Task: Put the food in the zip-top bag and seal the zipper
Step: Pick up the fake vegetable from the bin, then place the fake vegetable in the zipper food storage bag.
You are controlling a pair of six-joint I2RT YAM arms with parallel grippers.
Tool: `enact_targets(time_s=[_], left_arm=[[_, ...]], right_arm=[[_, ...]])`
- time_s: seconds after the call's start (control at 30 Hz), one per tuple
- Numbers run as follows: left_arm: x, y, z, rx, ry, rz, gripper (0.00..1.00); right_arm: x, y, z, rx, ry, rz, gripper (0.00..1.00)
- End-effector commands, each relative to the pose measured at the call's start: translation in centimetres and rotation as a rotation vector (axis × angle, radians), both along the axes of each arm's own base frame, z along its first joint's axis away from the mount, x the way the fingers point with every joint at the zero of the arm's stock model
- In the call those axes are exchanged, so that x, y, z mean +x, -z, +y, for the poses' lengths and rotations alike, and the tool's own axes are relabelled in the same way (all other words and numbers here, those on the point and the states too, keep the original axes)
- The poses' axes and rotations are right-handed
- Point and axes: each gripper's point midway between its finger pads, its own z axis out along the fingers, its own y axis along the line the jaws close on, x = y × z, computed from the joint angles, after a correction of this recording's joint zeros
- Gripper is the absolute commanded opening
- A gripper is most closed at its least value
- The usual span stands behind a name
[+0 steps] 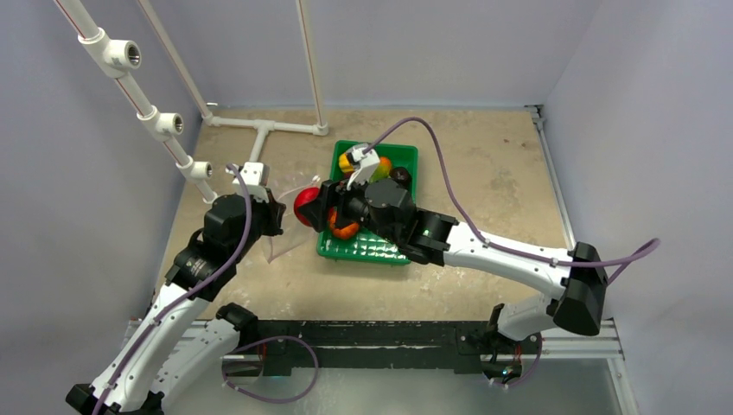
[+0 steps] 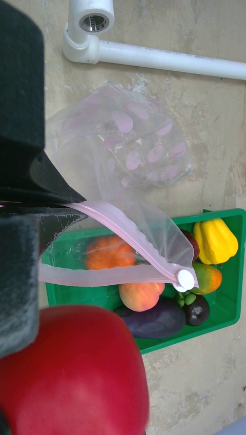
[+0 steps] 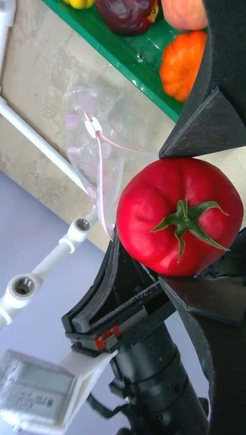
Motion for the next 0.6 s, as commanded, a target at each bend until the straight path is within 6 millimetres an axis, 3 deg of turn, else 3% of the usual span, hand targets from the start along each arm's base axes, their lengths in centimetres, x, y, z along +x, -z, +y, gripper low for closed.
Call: enact_targets(time_s=[0.0, 0.2, 0.57], left_arm=[[0.4, -0.6, -0.3, -0.016, 0.010, -0.031, 0.00], [0.4, -0.6, -0.3, -0.017, 0.010, -0.032, 0.00], [0.4, -0.5, -0.4, -0.019, 0.011, -0.029, 0.00]], right_arm=[[-0.6, -1.1, 1.6, 0.051, -0.059, -0.037, 0.36], [-0.4, 1.0, 3.4, 0.032, -0.078, -0.016, 0.37], [1.0, 4.8, 4.8, -0.022, -0.035, 0.016, 0.50]])
